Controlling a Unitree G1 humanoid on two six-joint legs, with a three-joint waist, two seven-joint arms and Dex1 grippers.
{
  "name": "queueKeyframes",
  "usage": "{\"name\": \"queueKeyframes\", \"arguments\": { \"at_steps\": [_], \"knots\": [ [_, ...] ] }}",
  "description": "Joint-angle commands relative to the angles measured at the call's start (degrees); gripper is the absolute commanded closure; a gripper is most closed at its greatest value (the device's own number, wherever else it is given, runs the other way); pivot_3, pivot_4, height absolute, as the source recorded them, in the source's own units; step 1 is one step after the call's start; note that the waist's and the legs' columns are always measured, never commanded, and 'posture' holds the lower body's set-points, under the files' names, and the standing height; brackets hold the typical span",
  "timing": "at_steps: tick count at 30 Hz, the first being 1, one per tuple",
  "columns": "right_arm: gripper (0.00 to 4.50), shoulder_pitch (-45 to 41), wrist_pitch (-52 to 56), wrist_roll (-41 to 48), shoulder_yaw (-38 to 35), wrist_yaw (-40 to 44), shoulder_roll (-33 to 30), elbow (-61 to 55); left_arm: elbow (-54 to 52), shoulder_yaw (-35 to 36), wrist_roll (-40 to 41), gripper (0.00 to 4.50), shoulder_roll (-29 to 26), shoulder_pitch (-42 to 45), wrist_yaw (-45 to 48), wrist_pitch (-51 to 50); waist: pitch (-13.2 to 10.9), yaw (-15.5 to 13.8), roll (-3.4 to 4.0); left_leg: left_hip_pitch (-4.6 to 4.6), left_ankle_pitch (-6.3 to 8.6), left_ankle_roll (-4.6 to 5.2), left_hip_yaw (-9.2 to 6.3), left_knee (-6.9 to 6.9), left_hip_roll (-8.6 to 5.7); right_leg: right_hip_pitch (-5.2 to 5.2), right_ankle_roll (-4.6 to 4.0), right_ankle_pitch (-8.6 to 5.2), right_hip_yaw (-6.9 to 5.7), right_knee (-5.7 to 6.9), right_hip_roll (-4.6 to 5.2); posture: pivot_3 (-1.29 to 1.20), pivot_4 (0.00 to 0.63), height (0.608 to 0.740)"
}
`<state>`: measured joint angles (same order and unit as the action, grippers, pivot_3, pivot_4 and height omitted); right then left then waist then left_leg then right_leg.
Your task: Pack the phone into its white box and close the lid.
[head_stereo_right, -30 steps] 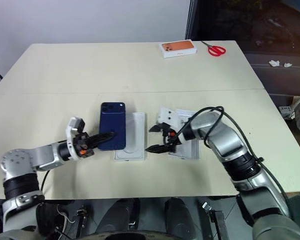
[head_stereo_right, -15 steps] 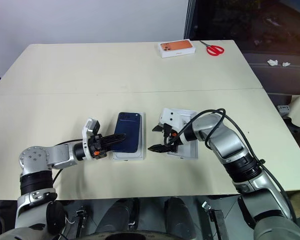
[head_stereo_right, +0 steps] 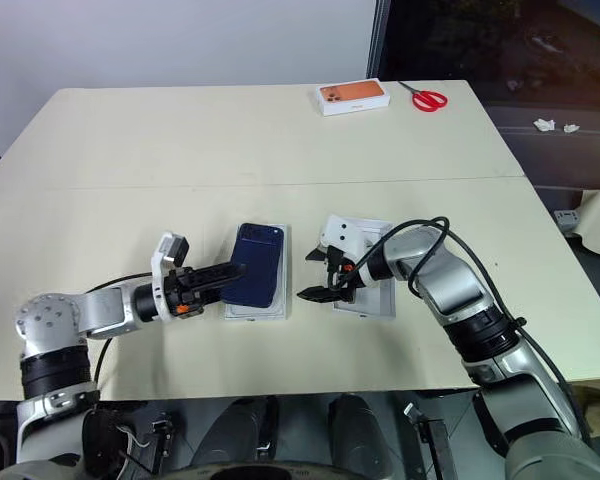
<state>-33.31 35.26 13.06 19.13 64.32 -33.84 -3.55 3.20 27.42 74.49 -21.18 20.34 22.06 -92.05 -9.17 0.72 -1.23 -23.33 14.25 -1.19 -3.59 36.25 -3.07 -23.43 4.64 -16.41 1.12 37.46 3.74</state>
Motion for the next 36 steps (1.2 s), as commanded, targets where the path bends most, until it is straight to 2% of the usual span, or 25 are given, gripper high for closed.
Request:
{"name": "queueKeyframes", "arguments": {
  "at_steps": [1,16,25,27,30,34,36],
  "knots": [
    [0.37,-1.3,-1.3,0.0,-0.3,0.1,0.5,-0.3,-2.6,0.5,4.8,0.25,-1.2,0.0,-0.6,-0.4,0.0,0.0,0.00,0.00,0.00,0.00,0.00,0.00,0.00,0.00,0.00,0.00,0.00,0.00,0.00,0.00,0.150,0.740],
    [0.37,-1.9,-3.4,-1.9,-0.1,-0.2,1.3,2.0,-8.0,-1.6,14.3,0.25,-11.0,-5.7,-1.6,4.1,0.0,0.0,0.02,0.00,0.00,0.00,0.00,0.00,0.00,-0.01,-0.01,-0.01,0.02,0.00,0.01,0.00,0.150,0.740],
    [0.37,-3.4,-4.9,-2.8,-1.5,-1.1,1.1,4.8,-5.7,-0.9,5.5,0.25,-14.7,-5.3,-2.8,13.8,0.0,0.0,0.03,-0.01,0.00,0.00,0.00,-0.01,0.00,-0.01,-0.02,-0.01,0.02,-0.01,0.01,0.00,0.150,0.740],
    [0.92,-3.5,-5.5,-2.6,-1.6,-0.4,0.9,5.3,-4.4,-0.5,4.3,0.78,-14.2,-5.3,-4.1,15.4,0.0,0.0,0.04,-0.01,0.00,0.00,0.01,-0.02,0.00,-0.01,-0.02,-0.01,0.02,-0.03,0.01,0.00,0.150,0.740],
    [2.21,-3.4,-9.0,-5.1,0.1,-0.7,0.7,5.8,-5.7,-2.9,-0.5,2.09,-14.5,-5.7,-3.7,18.6,0.0,0.0,0.05,-0.01,0.00,0.01,0.01,-0.02,0.00,-0.01,-0.02,-0.01,0.02,-0.04,0.01,0.00,0.150,0.740],
    [4.41,-3.7,-10.1,-7.1,1.2,-1.9,2.0,6.0,-9.1,-8.0,-5.7,4.35,-14.3,-6.4,-1.9,20.6,0.0,0.0,0.05,-0.01,0.00,0.00,0.01,-0.01,0.00,-0.01,-0.02,-0.01,0.02,-0.02,0.01,0.00,0.150,0.740],
    [4.47,-3.7,-12.4,-9.4,2.4,-2.8,2.1,7.3,-9.4,-11.9,-10.2,4.44,-14.6,-7.4,-0.3,22.5,0.0,0.0,0.05,-0.01,0.00,0.00,0.01,-0.02,0.00,-0.01,-0.02,-0.01,0.02,-0.02,0.01,0.00,0.150,0.740]
  ]
}}
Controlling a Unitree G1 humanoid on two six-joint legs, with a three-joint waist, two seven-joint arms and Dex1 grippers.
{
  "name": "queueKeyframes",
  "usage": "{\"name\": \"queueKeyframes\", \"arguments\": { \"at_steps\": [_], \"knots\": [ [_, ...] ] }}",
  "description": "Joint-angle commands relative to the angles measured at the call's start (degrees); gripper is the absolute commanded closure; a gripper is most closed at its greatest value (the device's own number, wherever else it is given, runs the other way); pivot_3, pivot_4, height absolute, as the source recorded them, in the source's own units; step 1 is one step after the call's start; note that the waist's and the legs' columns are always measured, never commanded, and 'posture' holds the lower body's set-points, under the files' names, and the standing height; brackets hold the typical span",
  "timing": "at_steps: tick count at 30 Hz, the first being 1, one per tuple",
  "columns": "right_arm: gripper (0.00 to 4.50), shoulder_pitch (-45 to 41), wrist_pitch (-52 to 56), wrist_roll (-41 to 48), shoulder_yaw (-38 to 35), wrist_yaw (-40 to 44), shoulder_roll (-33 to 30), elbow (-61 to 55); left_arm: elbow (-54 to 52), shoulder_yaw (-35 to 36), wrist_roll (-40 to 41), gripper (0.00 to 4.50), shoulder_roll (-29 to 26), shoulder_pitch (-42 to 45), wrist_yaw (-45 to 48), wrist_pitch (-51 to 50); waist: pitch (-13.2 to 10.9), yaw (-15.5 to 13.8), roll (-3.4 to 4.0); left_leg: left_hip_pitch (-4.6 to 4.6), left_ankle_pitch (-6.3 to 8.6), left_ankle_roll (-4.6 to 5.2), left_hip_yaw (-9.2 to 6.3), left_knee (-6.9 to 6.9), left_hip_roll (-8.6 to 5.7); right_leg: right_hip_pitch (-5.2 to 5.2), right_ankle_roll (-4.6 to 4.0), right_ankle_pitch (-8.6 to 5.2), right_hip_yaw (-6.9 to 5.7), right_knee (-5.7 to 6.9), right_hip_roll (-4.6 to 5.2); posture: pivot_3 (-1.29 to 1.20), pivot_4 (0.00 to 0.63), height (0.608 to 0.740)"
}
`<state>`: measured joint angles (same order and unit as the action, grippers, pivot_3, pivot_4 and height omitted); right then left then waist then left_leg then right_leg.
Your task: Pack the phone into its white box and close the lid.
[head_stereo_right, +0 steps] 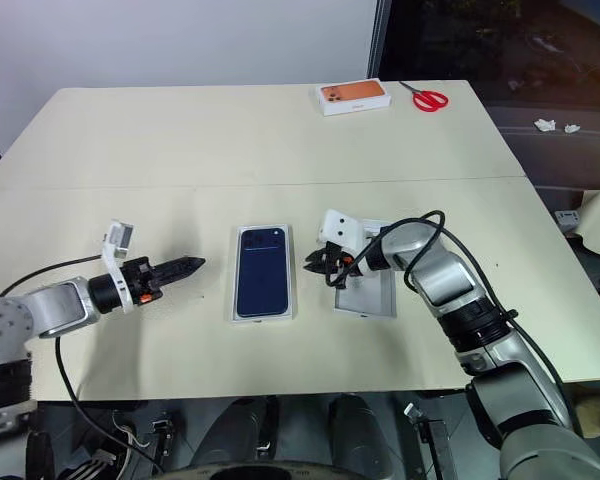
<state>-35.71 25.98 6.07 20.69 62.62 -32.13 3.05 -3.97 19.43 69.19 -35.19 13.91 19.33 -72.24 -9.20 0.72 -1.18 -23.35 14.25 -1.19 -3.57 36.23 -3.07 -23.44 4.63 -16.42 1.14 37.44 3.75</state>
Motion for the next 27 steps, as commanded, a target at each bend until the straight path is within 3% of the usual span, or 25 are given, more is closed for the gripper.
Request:
{"name": "queueKeyframes", "arguments": {
  "at_steps": [1,5,14,27],
  "knots": [
    [4.47,-1.3,-2.8,-2.4,0.8,-1.4,1.0,0.9,-1.7,-5.6,-7.0,4.44,-0.1,-1.2,2.9,3.9,0.0,0.0,0.01,0.01,0.00,0.00,0.00,0.00,0.00,0.00,0.00,0.00,0.00,0.00,0.00,0.00,0.150,0.740],
    [4.47,-1.3,-2.1,-2.7,0.8,-2.2,2.6,1.0,-0.8,-9.1,-12.6,4.44,0.3,-1.4,4.8,7.1,0.0,0.0,0.02,0.01,0.00,0.00,0.01,-0.01,0.00,0.00,0.00,0.00,-0.01,0.02,-0.01,0.00,0.150,0.740],
    [4.47,0.0,-1.9,-6.0,3.3,-4.1,4.8,0.3,2.6,-17.6,-20.9,4.44,8.7,3.9,8.0,10.8,0.0,-1.3,0.07,0.05,0.00,0.01,-0.01,0.09,-0.05,0.11,-0.02,0.02,-0.04,0.02,0.02,0.00,0.150,0.740],
    [4.47,5.7,-3.3,-7.3,-1.2,-1.5,-6.1,0.1,9.4,-27.5,-31.4,4.44,21.4,11.3,13.6,13.7,0.2,-3.6,0.39,0.21,0.39,0.63,-0.31,0.83,-0.29,1.07,-0.03,0.01,-0.40,-0.40,0.18,0.00,0.150,0.740]
  ]
}}
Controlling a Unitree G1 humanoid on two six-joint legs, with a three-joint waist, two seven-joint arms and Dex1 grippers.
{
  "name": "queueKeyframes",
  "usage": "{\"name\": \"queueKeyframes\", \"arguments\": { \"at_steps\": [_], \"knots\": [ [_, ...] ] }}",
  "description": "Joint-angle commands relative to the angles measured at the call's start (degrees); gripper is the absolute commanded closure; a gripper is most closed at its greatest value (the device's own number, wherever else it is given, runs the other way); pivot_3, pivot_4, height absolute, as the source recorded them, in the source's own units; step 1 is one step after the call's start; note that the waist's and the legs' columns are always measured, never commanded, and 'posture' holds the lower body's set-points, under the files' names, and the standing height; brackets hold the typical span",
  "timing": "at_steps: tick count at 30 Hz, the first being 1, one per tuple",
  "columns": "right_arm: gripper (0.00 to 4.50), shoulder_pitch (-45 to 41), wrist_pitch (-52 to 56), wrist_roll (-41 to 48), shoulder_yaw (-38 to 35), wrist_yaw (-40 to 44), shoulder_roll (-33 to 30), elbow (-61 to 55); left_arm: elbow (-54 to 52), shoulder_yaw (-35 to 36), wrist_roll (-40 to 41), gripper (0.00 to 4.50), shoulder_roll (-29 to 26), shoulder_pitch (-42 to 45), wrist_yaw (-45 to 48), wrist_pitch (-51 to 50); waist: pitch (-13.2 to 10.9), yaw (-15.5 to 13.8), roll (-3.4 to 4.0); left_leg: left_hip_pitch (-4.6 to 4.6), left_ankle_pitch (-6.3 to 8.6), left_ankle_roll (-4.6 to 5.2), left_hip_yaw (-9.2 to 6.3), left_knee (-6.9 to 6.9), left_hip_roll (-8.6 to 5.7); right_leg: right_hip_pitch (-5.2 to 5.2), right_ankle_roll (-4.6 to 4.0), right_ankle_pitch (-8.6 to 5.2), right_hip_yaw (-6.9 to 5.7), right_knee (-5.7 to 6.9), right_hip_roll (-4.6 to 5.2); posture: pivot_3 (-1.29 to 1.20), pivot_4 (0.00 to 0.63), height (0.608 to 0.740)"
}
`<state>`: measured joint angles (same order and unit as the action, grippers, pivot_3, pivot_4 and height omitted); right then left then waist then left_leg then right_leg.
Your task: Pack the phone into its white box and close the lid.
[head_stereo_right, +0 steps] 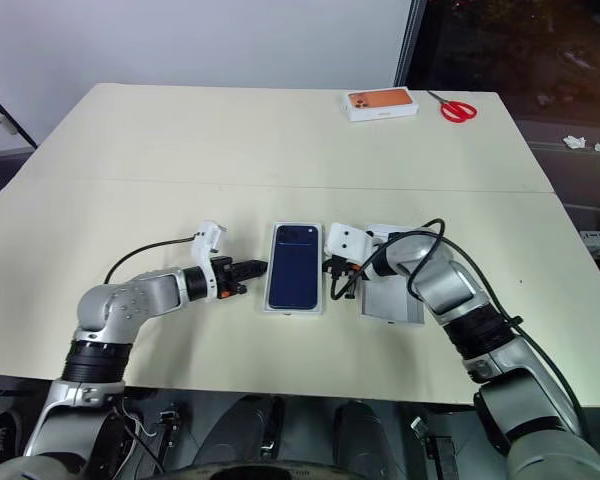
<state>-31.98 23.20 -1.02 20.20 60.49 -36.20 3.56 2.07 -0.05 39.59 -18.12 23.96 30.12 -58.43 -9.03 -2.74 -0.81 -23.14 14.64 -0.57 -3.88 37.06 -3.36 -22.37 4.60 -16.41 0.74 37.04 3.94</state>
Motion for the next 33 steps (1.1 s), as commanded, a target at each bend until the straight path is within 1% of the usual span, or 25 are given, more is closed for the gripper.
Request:
{"name": "queueKeyframes", "arguments": {
  "at_steps": [1,3,9,14,15,16,17,24,30,33],
  "knots": [
    [4.47,2.5,-0.7,-0.2,-1.2,0.9,-2.9,-0.3,4.7,-8.4,-2.6,4.44,5.4,2.1,3.3,0.4,0.0,-0.4,0.04,0.00,0.01,0.03,0.00,0.02,-0.11,0.02,0.01,0.00,-0.02,0.01,0.13,0.00,0.150,0.740],
    [4.47,3.6,-1.3,-0.4,-2.3,1.1,-4.7,0.1,7.8,-9.1,-4.4,4.44,7.7,4.3,4.6,1.7,0.0,-1.1,0.03,0.04,0.09,0.16,0.00,0.12,-0.21,0.05,0.01,-0.01,-0.06,-0.07,0.22,0.00,0.150,0.740],
    [4.47,6.4,-1.7,-0.2,-5.3,2.1,-8.9,0.3,15.6,-10.7,-9.1,4.44,13.3,9.3,7.6,5.2,0.0,-1.4,0.03,0.03,0.12,0.49,-0.14,0.23,-0.86,0.14,0.16,-0.09,-0.18,-0.14,0.80,0.00,0.150,0.740],
    [4.47,9.0,-3.0,-0.5,-7.6,2.4,-12.0,0.6,19.2,-12.3,-12.3,4.44,16.9,11.2,10.0,7.0,0.0,-1.7,0.03,0.01,0.16,0.84,-0.20,0.28,-1.16,0.33,0.20,-0.08,-0.24,-0.39,1.05,0.00,0.150,0.740],
    [4.47,9.3,-3.3,-0.6,-8.0,2.4,-12.4,0.9,20.0,-12.1,-12.7,4.44,17.5,11.6,10.2,7.2,0.0,-1.8,0.04,0.01,0.16,0.85,-0.23,0.29,-1.17,0.41,0.28,-0.03,-0.27,-0.49,1.06,0.00,0.150,0.740],
    [4.47,9.7,-3.9,-0.7,-8.2,2.7,-13.0,1.2,20.5,-12.2,-13.4,4.44,18.0,11.9,10.6,7.6,0.0,-1.9,0.04,0.01,0.15,0.87,-0.29,0.28,-1.18,0.54,0.57,0.12,-0.34,-0.75,1.06,0.00,0.150,0.740],
    [4.47,9.9,-4.4,-0.8,-8.3,2.8,-13.4,1.5,20.9,-12.3,-13.8,4.44,18.4,12.1,11.1,7.8,0.0,-1.9,0.04,0.01,0.15,0.88,-0.37,0.28,-1.18,0.64,0.74,0.21,-0.41,-0.92,1.06,0.00,0.150,0.740],
    [4.47,10.2,-5.8,-1.5,-8.5,3.5,-14.5,3.0,25.2,-10.6,-16.4,4.44,20.5,15.4,12.1,9.6,0.0,-2.6,0.04,0.04,0.16,0.90,-0.67,0.32,-1.23,0.92,0.78,0.21,-0.79,-1.11,1.13,0.00,0.150,0.740],
    [4.47,9.9,-5.5,-1.6,-8.6,4.1,-14.8,3.0,26.5,-10.4,-17.6,4.44,20.4,16.4,13.2,10.1,0.0,-2.5,0.04,0.04,0.16,0.90,-0.75,0.31,-1.24,0.94,0.90,0.17,-0.87,-1.10,1.15,0.00,0.150,0.740],
    [4.47,9.1,-5.3,-1.5,-8.6,4.4,-14.4,3.3,25.1,-10.2,-17.6,4.44,19.5,15.9,13.7,9.5,0.0,-2.5,0.04,0.03,0.16,0.89,-0.78,0.30,-1.24,0.94,0.93,0.16,-0.89,-1.09,1.15,0.00,0.150,0.740]
  ]
}}
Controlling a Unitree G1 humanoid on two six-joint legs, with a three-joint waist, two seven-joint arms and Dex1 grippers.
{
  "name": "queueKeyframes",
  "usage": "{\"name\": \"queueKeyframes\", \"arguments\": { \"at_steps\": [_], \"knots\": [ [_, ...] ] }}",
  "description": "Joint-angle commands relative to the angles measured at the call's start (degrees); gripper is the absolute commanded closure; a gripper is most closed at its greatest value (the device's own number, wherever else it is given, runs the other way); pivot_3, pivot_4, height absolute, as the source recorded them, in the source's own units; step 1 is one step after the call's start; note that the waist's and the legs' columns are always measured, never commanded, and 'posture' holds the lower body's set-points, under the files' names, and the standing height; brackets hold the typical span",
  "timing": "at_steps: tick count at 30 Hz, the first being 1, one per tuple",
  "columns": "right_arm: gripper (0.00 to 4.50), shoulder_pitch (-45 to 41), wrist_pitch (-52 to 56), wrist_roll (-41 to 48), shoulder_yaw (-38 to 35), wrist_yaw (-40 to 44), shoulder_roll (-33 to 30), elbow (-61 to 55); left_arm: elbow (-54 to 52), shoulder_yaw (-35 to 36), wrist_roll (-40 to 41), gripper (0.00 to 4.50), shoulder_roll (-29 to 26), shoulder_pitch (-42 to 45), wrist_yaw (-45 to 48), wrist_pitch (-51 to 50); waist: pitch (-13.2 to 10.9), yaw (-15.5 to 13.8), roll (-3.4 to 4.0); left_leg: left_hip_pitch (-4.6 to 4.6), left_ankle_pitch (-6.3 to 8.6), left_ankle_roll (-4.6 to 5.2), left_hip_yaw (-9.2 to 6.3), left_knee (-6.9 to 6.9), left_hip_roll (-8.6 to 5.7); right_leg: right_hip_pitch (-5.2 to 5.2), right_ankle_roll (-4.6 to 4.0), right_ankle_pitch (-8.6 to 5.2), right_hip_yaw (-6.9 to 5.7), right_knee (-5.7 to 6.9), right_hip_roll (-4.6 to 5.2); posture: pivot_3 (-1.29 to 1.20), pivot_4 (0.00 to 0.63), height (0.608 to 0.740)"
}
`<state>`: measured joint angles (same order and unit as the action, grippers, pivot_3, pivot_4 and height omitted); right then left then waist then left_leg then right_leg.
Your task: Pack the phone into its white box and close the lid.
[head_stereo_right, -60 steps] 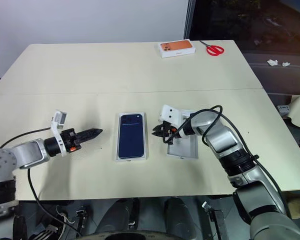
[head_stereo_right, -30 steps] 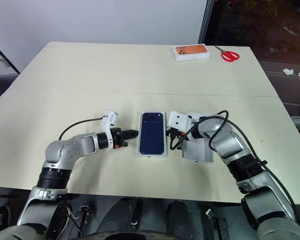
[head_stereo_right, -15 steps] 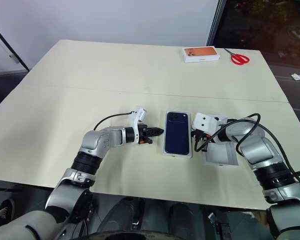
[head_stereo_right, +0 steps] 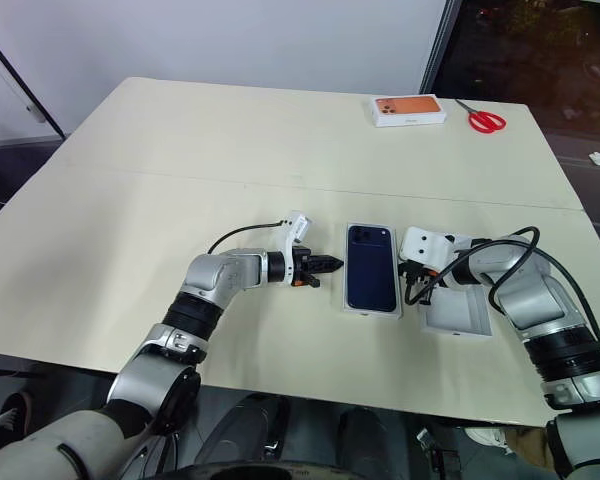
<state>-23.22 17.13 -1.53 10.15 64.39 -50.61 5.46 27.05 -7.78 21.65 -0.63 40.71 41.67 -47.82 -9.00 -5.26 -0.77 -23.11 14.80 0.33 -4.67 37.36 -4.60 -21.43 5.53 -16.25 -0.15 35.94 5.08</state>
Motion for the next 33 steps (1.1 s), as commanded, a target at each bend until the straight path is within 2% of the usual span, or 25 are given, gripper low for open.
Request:
{"name": "queueKeyframes", "arguments": {
  "at_steps": [1,7,11,19,23,27,28,30,33],
  "knots": [
    [4.47,0.2,0.5,-1.0,1.5,0.7,0.0,1.4,-0.8,-2.8,0.3,4.44,1.4,-1.1,2.4,-1.4,0.0,0.1,0.00,0.00,0.00,0.00,0.00,0.00,0.00,0.00,0.00,0.00,0.00,0.00,0.00,0.00,0.150,0.740],
    [4.47,-0.9,2.3,0.0,0.9,3.3,-1.7,-0.8,-8.8,-1.2,1.5,4.44,-4.5,-3.6,3.8,-5.4,0.0,0.7,0.00,-0.25,-0.09,-0.15,-0.01,-0.08,0.04,-0.14,0.02,-0.01,0.00,0.09,-0.02,0.00,0.150,0.740],
    [4.47,-3.2,3.8,0.2,0.6,5.4,-3.0,-2.2,-13.5,0.9,2.7,4.44,-8.8,-4.8,3.6,-7.8,-0.2,2.2,0.13,-0.36,-0.29,-0.48,0.01,-0.24,0.10,-0.34,0.03,-0.01,0.02,0.13,-0.06,0.00,0.150,0.740],
    [4.47,-6.2,10.6,4.8,-1.3,8.6,-3.0,-6.4,-19.2,4.0,4.6,4.44,-14.8,-7.5,4.5,-6.0,-0.5,4.6,0.36,-0.42,-0.35,-0.56,0.00,-0.32,0.27,-0.61,0.04,-0.02,0.04,0.38,-0.18,0.00,0.150,0.740],
    [4.47,-7.3,13.7,7.1,-3.2,5.6,-1.0,-7.1,-23.4,6.8,6.3,4.44,-18.7,-9.5,6.4,-3.1,-0.5,4.7,0.36,-0.46,-0.44,-0.70,0.00,-0.35,0.42,-0.76,0.03,-0.02,0.07,0.50,-0.31,0.00,0.150,0.740],
    [4.47,-7.7,22.6,11.2,-7.5,-0.4,3.2,-9.5,-26.4,12.5,8.7,4.44,-23.6,-12.1,7.9,-0.4,-0.6,4.7,0.45,-0.47,-0.46,-0.75,0.00,-0.39,0.49,-0.90,0.01,-0.02,0.14,0.63,-0.36,0.00,0.150,0.740],
    [3.92,-7.2,24.7,12.1,-8.2,-0.9,3.0,-11.0,-26.9,13.6,9.1,3.91,-25.0,-13.0,8.6,0.3,-0.6,4.6,0.51,-0.49,-0.46,-0.74,0.00,-0.39,0.49,-0.93,0.01,-0.02,0.14,0.64,-0.36,0.00,0.150,0.740],
    [3.19,-7.2,29.6,12.9,-9.7,-3.5,2.5,-12.9,-28.1,15.1,9.8,3.18,-27.9,-15.1,10.6,1.9,-0.6,4.5,0.53,-0.53,-0.45,-0.72,0.00,-0.39,0.49,-0.98,0.00,-0.02,0.15,0.65,-0.34,0.00,0.150,0.740],
    [1.52,-7.3,37.1,13.0,-11.0,-8.3,2.3,-15.8,-29.7,17.1,11.2,1.54,-31.1,-18.6,13.9,4.4,-0.6,4.5,0.53,-0.64,-0.44,-0.70,0.00,-0.37,0.44,-1.02,-0.02,-0.02,0.15,0.60,-0.27,0.00,0.150,0.740]
  ]
}}
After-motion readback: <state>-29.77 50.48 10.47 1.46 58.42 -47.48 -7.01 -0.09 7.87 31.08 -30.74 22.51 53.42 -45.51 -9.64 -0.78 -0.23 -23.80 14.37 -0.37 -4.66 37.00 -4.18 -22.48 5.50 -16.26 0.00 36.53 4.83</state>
